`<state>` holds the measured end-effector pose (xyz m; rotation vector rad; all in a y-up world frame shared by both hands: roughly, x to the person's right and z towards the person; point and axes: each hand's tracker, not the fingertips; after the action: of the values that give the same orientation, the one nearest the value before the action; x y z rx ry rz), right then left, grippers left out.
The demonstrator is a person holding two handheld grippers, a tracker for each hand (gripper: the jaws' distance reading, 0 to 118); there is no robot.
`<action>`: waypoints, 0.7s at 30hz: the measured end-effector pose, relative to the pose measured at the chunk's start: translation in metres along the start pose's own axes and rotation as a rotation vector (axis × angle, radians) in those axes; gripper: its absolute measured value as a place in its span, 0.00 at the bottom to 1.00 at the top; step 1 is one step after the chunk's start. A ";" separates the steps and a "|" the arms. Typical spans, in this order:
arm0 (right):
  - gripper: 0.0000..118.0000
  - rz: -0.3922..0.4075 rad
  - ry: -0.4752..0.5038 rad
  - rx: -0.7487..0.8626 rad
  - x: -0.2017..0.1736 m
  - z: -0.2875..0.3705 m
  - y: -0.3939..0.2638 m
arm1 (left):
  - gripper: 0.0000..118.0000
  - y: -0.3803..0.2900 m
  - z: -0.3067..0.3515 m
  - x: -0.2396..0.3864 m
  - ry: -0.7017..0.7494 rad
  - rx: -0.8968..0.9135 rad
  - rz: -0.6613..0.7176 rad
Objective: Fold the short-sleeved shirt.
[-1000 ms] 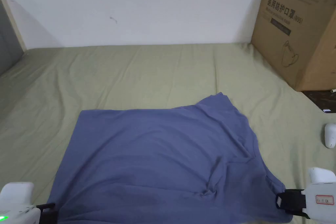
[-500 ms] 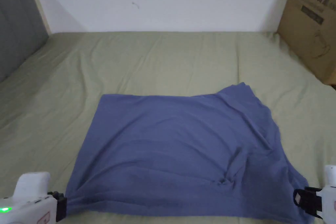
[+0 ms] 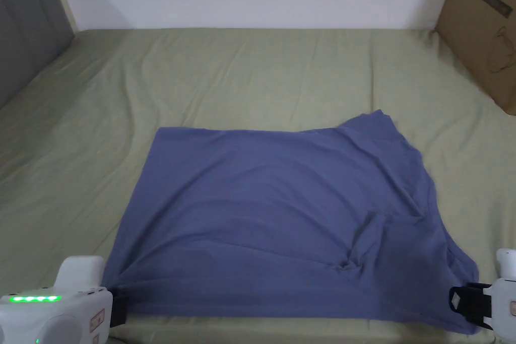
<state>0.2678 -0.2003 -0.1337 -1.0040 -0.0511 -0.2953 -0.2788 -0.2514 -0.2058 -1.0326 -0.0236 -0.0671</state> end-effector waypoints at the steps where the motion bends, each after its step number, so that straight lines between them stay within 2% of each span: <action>1: 0.00 -0.007 0.001 -0.008 0.002 -0.002 -0.002 | 0.01 -0.003 -0.002 0.007 0.008 -0.022 0.001; 3: 0.00 -0.019 0.008 -0.021 0.006 -0.004 -0.005 | 0.01 -0.007 0.008 0.007 0.033 -0.086 0.004; 5: 0.00 -0.019 0.007 -0.021 0.008 -0.002 -0.008 | 0.01 -0.005 0.016 0.010 -0.027 -0.009 0.026; 8: 0.00 0.065 -0.048 0.002 0.005 0.000 -0.008 | 0.01 -0.001 0.024 0.007 -0.035 0.004 0.039; 9: 0.08 0.087 -0.074 0.011 0.004 0.000 -0.006 | 0.01 -0.002 0.025 0.005 -0.038 0.005 0.041; 11: 0.52 0.103 -0.084 0.002 0.005 -0.003 -0.001 | 0.01 0.000 0.029 0.007 -0.044 0.009 0.047; 12: 0.52 0.098 -0.079 0.009 0.007 -0.004 0.000 | 0.01 0.000 0.030 0.008 -0.048 0.011 0.048; 15: 0.52 0.037 -0.080 -0.020 0.019 -0.013 0.005 | 0.01 0.001 0.036 0.014 -0.045 0.014 0.038; 17: 0.48 0.039 -0.059 -0.044 0.026 -0.019 0.001 | 0.01 0.002 0.034 0.008 -0.046 0.020 0.035; 18: 0.37 0.040 -0.046 -0.070 0.029 -0.022 -0.001 | 0.01 0.003 0.035 0.009 -0.048 0.021 0.036; 19: 0.16 0.049 -0.050 -0.113 0.028 -0.027 -0.006 | 0.01 0.004 0.036 0.010 -0.050 0.024 0.040; 20: 0.01 0.059 -0.081 -0.133 0.028 -0.032 -0.010 | 0.01 0.005 0.038 0.010 -0.041 0.034 0.040; 21: 0.01 0.059 -0.097 -0.122 0.025 -0.032 -0.013 | 0.01 0.004 0.036 0.004 -0.043 0.034 0.042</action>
<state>0.2859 -0.2390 -0.1359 -1.1390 -0.0926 -0.1977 -0.2740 -0.2187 -0.1910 -0.9998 -0.0417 -0.0062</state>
